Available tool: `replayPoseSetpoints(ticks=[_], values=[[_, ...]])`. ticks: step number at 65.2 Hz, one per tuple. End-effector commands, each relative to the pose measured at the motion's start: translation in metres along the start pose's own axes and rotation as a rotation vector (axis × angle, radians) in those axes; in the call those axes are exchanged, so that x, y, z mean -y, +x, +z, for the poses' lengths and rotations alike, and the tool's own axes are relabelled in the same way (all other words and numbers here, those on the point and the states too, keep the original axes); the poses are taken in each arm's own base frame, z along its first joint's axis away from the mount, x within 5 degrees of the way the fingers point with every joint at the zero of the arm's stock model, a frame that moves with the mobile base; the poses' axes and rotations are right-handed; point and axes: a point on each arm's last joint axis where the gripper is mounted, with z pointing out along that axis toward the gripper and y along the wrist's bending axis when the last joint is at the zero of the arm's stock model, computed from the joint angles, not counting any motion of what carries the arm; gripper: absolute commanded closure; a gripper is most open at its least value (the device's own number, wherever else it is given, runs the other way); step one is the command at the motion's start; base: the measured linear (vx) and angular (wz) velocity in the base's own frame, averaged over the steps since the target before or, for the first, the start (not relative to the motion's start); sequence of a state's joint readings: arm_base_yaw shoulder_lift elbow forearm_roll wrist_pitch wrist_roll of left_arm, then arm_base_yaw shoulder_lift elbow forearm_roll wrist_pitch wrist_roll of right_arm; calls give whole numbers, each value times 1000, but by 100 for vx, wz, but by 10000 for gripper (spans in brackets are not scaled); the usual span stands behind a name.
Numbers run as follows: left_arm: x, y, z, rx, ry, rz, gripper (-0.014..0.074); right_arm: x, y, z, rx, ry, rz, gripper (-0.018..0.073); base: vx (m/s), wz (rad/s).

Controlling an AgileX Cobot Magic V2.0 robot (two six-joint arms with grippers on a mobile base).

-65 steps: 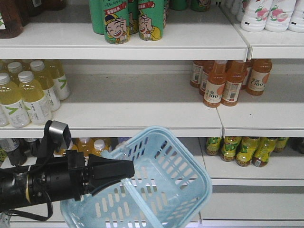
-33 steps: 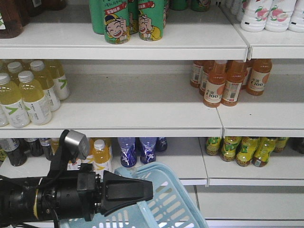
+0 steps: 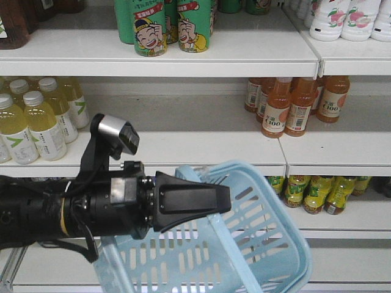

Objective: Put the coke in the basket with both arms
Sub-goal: 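Lift the basket off the shelf with the left gripper, then turn the base away from the shelf holding the basket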

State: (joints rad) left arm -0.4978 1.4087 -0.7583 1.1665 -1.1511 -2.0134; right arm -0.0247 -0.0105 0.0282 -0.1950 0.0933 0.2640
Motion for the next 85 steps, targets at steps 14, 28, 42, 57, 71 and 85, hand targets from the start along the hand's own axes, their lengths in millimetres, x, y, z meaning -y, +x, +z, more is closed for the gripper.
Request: replayPoseSetpoints(ticks=[14,28,42,57,71,85], values=[[53,-11,2,-49,298,112,604,-1,-4,-1,76,-17,-19,564,0,0],[52,-9,2,-73,284,131,604,-1,-4,-1,76,-17,-19,564,0,0],[51,-8,2,-78,281,133,604,-1,-4,-1,76,-17,-19,564,0,0],[51,-8,2,-78,281,133,604,-1,-4,-1,76,-17,-19,564,0,0],[51,-8,2,-78,281,133,604,-1,-4,-1,76,-17,-19,564,0,0],[51,-8,2,-78,281,133,604,-1,-4,-1,76,-17,-19,564,0,-2]])
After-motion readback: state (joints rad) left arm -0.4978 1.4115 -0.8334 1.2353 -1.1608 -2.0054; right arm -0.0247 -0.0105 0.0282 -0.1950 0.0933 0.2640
